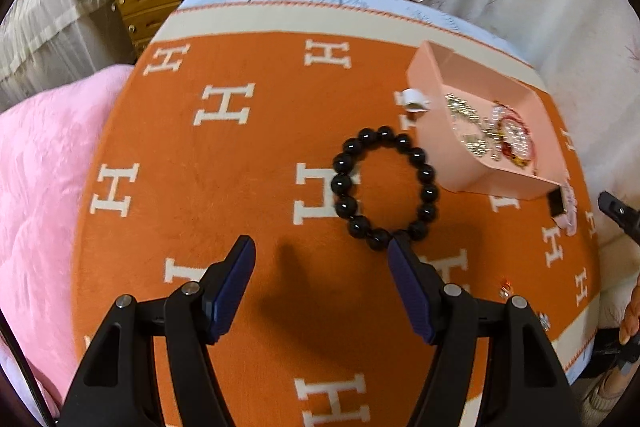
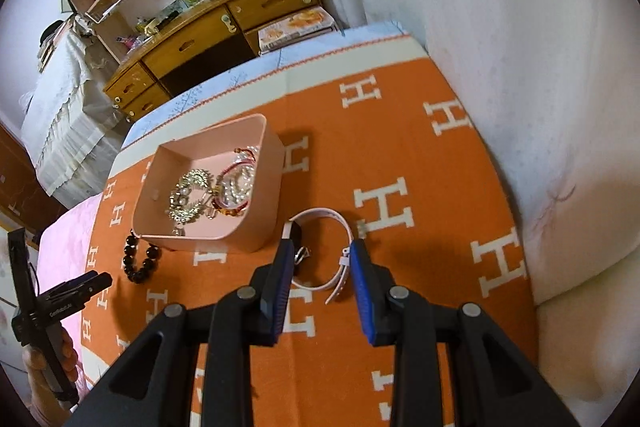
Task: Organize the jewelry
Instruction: 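Move left tool over the black bead bracelet while right tool approaches the white-strap watch, then grasp the black bead bracelet with left tool while right tool grasps the watch strap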
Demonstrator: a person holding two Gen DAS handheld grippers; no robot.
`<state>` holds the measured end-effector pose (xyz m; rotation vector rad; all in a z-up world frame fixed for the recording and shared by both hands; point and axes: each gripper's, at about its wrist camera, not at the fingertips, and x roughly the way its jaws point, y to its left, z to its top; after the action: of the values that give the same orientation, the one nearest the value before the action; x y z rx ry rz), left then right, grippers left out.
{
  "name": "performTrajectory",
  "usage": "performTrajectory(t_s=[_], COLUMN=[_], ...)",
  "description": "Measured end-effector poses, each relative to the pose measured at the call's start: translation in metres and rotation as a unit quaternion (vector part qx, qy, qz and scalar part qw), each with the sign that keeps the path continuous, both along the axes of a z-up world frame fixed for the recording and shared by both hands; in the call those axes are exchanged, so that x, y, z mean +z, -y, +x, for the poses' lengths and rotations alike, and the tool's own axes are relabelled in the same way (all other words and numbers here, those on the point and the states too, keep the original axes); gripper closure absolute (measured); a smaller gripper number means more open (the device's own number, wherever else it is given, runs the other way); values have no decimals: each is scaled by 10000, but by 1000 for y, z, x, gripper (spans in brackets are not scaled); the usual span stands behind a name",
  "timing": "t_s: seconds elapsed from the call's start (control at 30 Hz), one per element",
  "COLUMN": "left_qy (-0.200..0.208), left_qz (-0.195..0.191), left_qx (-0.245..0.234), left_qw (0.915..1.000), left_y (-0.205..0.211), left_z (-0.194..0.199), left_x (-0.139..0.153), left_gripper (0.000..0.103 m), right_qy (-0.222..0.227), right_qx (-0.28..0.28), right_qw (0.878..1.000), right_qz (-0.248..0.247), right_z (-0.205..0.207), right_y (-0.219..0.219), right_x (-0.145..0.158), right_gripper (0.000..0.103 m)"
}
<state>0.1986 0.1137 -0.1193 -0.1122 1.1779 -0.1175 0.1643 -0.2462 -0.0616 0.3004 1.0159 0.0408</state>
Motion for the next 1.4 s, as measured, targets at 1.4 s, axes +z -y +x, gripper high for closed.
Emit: performTrajectory(t_s=[1.4], left_qy=[-135], left_qz=[-144], left_qx=[-111], left_qw=[9997], left_y=[2], left_z=[15], left_x=[-16], left_gripper=[36], right_qy=[-909], right_qx=[84], right_qw=[9947], right_qz=[473], right_z=[40], right_y=[-12], right_x=[-48], right_gripper=[95])
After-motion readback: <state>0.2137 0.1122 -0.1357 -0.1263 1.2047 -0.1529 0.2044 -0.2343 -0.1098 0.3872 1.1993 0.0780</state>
